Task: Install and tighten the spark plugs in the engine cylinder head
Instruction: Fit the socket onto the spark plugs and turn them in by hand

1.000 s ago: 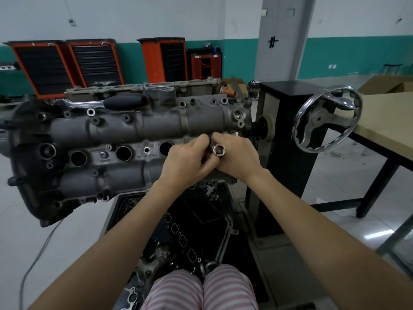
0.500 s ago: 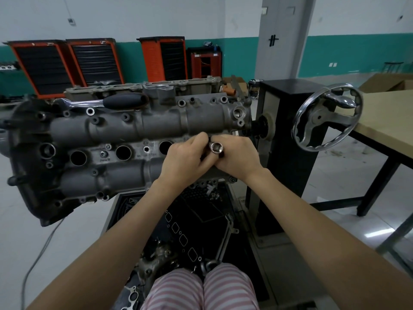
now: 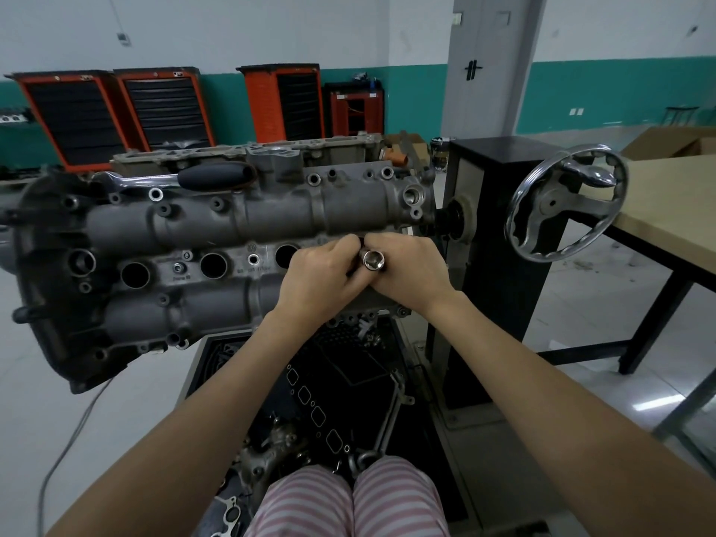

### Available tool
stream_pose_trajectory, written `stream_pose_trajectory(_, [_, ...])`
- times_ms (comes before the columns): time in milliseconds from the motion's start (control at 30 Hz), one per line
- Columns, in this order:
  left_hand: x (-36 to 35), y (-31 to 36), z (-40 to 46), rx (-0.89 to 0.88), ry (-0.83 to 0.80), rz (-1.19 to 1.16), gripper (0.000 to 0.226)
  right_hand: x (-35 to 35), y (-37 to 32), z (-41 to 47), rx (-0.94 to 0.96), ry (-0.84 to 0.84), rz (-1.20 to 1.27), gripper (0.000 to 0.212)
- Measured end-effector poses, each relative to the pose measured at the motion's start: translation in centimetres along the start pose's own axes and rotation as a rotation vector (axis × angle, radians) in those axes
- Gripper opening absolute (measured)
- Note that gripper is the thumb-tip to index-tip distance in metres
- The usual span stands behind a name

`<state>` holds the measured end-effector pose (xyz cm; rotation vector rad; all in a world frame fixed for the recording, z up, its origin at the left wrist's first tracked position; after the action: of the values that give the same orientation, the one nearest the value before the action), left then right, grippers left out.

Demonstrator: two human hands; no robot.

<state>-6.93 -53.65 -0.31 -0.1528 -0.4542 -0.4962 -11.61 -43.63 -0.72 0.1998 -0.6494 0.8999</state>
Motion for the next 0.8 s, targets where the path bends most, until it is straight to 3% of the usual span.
stream_pose_trajectory(133, [0.22,0.22,0.11,0.043,-0.045,-0.106,0.028,-0.16,-0.03,0.11,-0.016,-0.025,-0.026,0.017])
stream_pose_trajectory(267, [-0.03,0.07,0.12,0.046,-0.068,-0.042,0.034,-0.20,0.08,0.00,0.004,-0.034,-0.006,0.011])
stream_pose_trajectory(433, [-0.13,-0.16,0.01,0.010,-0.024,0.022,0.036,0.05,0.01,-0.07,-0.005,0.000,0.024,0.024])
stream_pose_trajectory(600, [0.14,0.20,0.02,0.051,-0.062,-0.107,0.030,-0.36,0.20,0.14,-0.046,-0.080,-0.025,0.020])
stream_pose_trajectory(800, [-0.12,-0.16,0.06,0.052,-0.051,-0.011,0.036,-0.20,0.08,0.03,-0.017,-0.056,0.012,0.012])
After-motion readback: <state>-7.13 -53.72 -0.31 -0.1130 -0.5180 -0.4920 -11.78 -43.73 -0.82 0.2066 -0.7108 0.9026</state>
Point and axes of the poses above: each hand's wrist, its own z-axis towards the middle knuckle, its own x-axis out of the back of the hand, y = z × x, the point moved 5 cm from there along z, towards the middle knuckle, and after that the axes turned 3 degrees about -x, right-handed, at the moved point
